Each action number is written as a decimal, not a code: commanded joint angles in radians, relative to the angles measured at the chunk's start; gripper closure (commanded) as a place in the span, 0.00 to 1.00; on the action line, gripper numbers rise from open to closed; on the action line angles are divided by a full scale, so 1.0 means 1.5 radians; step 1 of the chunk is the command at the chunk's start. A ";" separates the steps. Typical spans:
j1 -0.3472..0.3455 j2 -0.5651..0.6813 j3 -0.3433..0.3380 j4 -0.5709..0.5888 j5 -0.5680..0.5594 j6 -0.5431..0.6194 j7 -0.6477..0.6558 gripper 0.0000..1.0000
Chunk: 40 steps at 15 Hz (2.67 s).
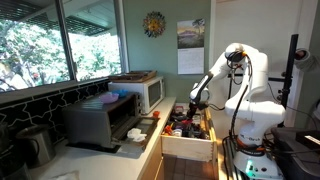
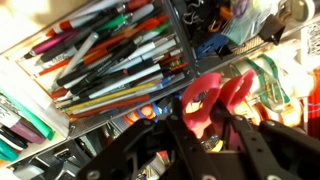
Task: Take the pair of scissors out of the drawer and put it on the countertop
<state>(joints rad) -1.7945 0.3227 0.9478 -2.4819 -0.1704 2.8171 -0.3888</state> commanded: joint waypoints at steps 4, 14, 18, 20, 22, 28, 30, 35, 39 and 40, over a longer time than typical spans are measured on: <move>-0.203 -0.226 0.197 -0.026 0.205 -0.139 -0.078 0.91; -0.083 -0.501 -0.020 0.016 0.611 -0.364 -0.409 0.91; 0.065 -0.608 -0.214 -0.034 0.625 -0.402 -0.407 0.91; 0.148 -0.610 -0.276 -0.058 0.636 -0.307 -0.381 0.91; 0.128 -0.618 -0.238 -0.066 0.728 -0.239 -0.418 0.91; 0.401 -0.520 -0.437 -0.079 0.695 -0.063 -0.369 0.66; 0.412 -0.503 -0.451 -0.078 0.703 -0.059 -0.378 0.91; 0.327 -0.365 -0.262 0.015 0.730 0.054 -0.100 0.91; 0.270 -0.269 -0.146 0.063 0.653 0.132 0.116 0.91; 0.260 -0.253 -0.129 0.068 0.614 0.142 0.170 0.91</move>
<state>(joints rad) -1.3377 -0.1736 0.6686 -2.4374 0.8699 2.9674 -0.3307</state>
